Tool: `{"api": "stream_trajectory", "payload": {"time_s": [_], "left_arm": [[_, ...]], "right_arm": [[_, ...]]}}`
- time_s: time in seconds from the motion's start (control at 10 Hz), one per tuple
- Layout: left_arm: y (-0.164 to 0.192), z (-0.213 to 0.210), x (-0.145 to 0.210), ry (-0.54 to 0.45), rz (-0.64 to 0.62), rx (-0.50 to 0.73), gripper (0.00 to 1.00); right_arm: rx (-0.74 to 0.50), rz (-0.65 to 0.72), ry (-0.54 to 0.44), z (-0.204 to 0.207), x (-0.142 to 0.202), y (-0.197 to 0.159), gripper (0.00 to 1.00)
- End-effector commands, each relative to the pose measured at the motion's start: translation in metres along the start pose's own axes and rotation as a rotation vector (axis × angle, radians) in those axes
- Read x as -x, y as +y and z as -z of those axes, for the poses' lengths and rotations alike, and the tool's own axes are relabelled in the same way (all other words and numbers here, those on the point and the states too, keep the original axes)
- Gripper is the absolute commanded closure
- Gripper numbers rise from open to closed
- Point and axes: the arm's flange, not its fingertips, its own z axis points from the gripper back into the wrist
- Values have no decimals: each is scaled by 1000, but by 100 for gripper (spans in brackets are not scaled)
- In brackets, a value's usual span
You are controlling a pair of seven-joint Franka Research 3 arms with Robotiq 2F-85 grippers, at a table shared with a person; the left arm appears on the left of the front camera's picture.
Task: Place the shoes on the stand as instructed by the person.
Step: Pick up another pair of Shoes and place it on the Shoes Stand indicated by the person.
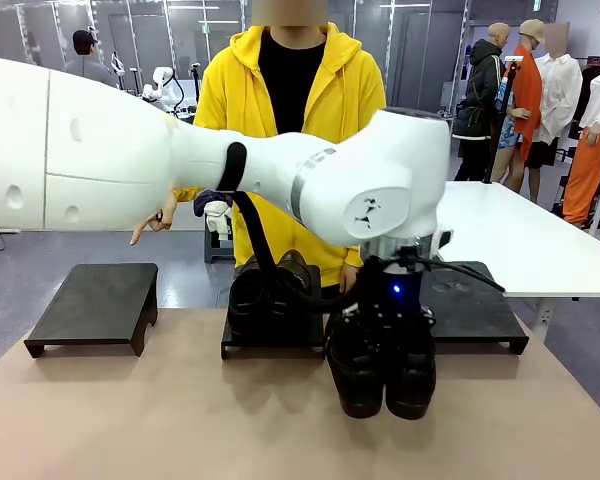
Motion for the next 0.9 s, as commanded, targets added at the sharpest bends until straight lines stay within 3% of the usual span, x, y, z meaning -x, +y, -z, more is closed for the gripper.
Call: {"api": "stream_trajectory", "payload": {"time_s": [0.0,0.1,0.4,0.6,0.8], "left_arm": [[53,-32,13,-6,76,-10,93],[83,-41,18,7,94,-6,93],[220,-69,26,24,74,50,93],[314,-76,28,6,26,53,93],[386,-76,31,-24,-33,60,93]], "right_arm": [[-12,-17,-10,0,0,-1,0],[-12,-17,-10,0,0,-1,0],[-12,-17,-10,0,0,-1,0],[-12,-17,-10,0,0,-1,0],[-12,-17,-10,0,0,-1,0]]}}
